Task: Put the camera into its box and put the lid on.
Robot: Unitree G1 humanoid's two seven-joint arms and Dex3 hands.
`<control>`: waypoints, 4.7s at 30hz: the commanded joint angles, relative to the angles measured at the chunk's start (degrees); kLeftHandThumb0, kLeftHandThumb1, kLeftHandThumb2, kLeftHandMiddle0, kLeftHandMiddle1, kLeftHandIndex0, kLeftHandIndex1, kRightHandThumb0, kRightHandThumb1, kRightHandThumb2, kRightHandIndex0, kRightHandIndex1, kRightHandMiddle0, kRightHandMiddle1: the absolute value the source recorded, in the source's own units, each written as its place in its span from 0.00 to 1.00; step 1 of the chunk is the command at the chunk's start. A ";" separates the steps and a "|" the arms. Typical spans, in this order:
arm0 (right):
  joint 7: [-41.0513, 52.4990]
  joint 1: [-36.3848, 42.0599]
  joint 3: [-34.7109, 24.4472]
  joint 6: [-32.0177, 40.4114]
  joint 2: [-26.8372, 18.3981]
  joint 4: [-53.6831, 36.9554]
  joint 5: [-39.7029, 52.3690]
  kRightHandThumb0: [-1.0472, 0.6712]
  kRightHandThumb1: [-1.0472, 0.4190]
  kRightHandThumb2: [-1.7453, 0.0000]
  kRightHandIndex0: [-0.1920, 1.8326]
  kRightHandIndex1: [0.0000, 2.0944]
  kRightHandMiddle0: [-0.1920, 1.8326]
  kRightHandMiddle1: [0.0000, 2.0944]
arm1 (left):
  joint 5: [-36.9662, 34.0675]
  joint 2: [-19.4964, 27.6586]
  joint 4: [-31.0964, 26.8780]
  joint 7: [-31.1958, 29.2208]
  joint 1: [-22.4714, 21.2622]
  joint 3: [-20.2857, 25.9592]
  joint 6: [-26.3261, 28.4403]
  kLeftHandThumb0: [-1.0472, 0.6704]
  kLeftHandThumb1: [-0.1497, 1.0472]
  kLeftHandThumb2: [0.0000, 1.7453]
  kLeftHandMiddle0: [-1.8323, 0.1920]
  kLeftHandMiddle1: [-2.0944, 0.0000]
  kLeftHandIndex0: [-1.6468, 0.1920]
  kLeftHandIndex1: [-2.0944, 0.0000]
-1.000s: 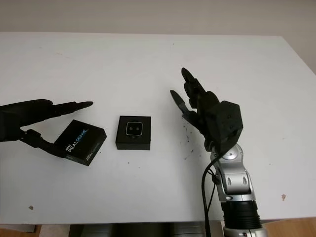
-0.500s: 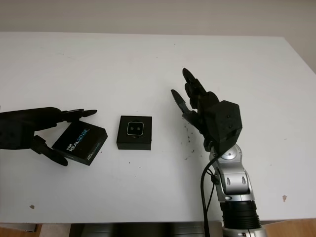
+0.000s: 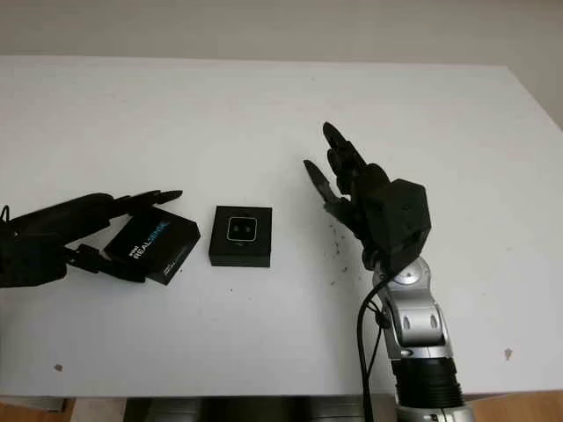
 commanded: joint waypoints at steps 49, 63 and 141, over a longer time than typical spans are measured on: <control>0.33 1.32 1.30 -1.05 0.85 0.48 -1.25 0.22 0.00 0.81 0.15 0.03 0.17 0.04 | -1.74 -12.20 -25.66 13.98 -3.38 5.27 39.52 0.42 0.91 0.03 0.74 0.10 0.78 0.17; -0.40 1.77 2.07 -2.05 1.49 1.13 -2.41 0.20 0.00 0.80 0.17 0.03 0.18 0.05 | -15.07 -11.96 -30.32 2.84 -8.20 7.09 51.81 0.42 0.88 0.03 0.66 0.08 0.72 0.18; -2.77 1.64 3.31 -1.77 5.13 2.28 -2.79 0.21 0.00 0.81 0.16 0.02 0.18 0.04 | -4.03 -19.25 -29.64 7.43 -10.36 -4.37 58.29 0.45 0.92 0.03 0.68 0.08 0.75 0.16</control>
